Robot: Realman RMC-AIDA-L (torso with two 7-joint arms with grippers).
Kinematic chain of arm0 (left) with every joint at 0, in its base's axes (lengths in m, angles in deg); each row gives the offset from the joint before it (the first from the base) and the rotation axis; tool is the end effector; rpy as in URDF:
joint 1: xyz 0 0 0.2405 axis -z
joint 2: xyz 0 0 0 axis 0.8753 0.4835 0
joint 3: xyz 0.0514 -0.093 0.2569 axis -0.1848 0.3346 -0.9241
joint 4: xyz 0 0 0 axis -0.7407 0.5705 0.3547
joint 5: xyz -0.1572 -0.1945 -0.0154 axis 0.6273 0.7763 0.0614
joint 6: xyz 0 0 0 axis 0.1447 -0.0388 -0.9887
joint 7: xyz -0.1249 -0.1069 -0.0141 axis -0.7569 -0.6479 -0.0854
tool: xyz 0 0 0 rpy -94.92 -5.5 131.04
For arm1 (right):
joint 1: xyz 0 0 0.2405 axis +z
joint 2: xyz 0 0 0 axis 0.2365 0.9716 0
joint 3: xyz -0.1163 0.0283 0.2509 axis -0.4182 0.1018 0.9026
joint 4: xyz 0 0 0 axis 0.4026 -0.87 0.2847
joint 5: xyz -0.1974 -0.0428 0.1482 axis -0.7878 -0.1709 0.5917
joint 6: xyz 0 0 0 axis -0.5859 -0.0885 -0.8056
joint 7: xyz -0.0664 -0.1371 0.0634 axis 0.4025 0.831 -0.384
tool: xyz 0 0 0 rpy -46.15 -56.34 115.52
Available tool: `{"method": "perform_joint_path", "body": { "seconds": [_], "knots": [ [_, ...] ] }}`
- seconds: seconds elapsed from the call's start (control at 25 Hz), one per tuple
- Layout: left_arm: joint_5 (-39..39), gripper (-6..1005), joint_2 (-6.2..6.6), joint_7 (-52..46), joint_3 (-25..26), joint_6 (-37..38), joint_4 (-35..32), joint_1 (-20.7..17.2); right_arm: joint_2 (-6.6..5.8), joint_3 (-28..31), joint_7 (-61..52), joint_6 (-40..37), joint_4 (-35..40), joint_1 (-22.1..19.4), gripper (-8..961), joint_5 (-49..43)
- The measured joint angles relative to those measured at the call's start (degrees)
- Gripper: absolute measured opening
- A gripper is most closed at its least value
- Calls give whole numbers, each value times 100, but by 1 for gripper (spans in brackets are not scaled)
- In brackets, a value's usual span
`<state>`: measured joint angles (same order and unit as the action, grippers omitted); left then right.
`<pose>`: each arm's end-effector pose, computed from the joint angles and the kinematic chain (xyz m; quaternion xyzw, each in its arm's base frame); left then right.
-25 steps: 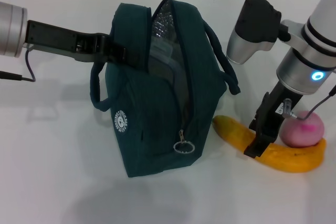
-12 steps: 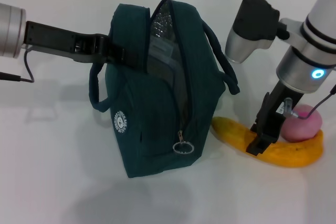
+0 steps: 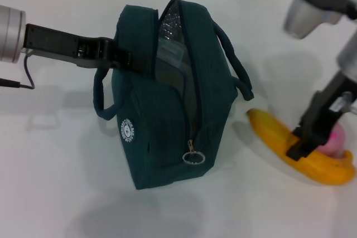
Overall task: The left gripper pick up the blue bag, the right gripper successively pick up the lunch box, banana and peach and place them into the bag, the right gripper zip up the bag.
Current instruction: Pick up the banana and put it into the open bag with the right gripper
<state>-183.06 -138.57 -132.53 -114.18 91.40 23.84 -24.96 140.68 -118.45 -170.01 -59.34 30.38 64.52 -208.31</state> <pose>-0.2136 0.4063 0.0434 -0.8444 -0.5169 -0.1403 0.0145 0.1450 0.4066 -0.0270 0.9422 -0.2286 0.2445 0.0137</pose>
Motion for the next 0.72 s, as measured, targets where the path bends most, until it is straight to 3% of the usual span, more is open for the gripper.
{"method": "perform_joint_path", "body": {
  "seconds": [0.32, 0.48, 0.72],
  "knots": [
    [3, 33, 17, -4, 0, 0, 0, 30, -271, 910, 124, -348, 270, -373, 426, -51],
    [44, 33, 12, -15, -9, 0, 0, 48, -398, 1852, 363, -610, 279, -394, 424, -42],
    [154, 34, 8, -10, -44, 7, 0, 10, -725, 2854, 467, -799, 453, -429, 424, 69]
  ]
}}
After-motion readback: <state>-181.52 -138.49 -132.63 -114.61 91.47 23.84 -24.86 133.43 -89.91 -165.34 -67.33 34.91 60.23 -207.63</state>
